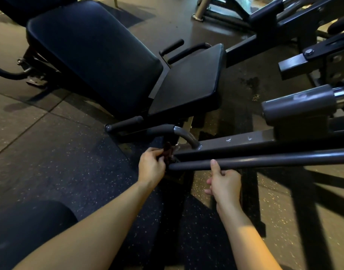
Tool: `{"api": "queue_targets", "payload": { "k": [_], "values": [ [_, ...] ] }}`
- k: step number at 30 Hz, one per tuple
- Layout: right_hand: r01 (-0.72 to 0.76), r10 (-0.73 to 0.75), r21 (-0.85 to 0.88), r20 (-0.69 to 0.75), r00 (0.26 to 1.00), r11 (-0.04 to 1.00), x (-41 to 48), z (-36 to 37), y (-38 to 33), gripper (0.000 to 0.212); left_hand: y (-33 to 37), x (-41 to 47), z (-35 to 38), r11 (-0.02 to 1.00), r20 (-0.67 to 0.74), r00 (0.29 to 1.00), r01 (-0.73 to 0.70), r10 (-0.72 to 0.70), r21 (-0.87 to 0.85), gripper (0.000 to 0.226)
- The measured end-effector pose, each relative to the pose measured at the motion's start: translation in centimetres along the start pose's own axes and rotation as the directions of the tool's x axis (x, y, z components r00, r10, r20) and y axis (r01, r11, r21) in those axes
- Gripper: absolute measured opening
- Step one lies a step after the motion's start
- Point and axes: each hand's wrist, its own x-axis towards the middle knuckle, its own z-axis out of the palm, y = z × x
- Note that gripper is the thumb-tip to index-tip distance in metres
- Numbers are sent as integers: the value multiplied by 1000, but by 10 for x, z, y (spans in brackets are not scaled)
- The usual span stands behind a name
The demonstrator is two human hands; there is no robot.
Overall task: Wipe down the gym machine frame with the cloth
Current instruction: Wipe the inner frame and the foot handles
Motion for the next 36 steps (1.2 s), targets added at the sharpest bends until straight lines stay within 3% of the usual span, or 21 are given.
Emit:
{"api": "queue_targets", "payload": {
  "k": [2,6,8,11,12,17,21,26,31,36],
  "values": [
    [1,-1,4,7,1000,1000,1,0,1,34,5,-6,4,999,2,999,-32,32,-23,31],
    [-15,15,23,-1,1000,1000,1,1,-1,35,37,-27,23,962,-11,964,-267,266,-56,30],
    [-22,21,34,21,1000,999,1,0,-2,35,25,-15,20,968,-46,967,-251,250,-26,27],
    [-13,12,29,38,999,999,1,-4,-2,35,1,6,7,999,-68,997,-31,29,-38,23],
    [-4,3,26,38,999,1000,1,-4,-2,36,3,6,7,999,-53,998,-33,31,-34,23],
    [7,-7,-4,9,1000,1000,1,0,-1,34,30,-12,19,951,30,950,-310,310,-1,26],
    [3,-3,10,10,1000,1000,0,0,-3,33,6,6,4,989,11,990,-140,140,55,29],
    [-9,9,26,-5,1000,1000,-1,2,-4,34,25,-11,16,936,43,935,-351,352,-30,30],
    [-19,18,21,7,1000,1000,-2,-1,-3,31,6,1,1,975,37,978,-206,203,87,33],
    [-22,22,22,2,1000,999,-2,1,-3,33,27,-17,9,939,73,937,-344,343,8,37]
  ]
}}
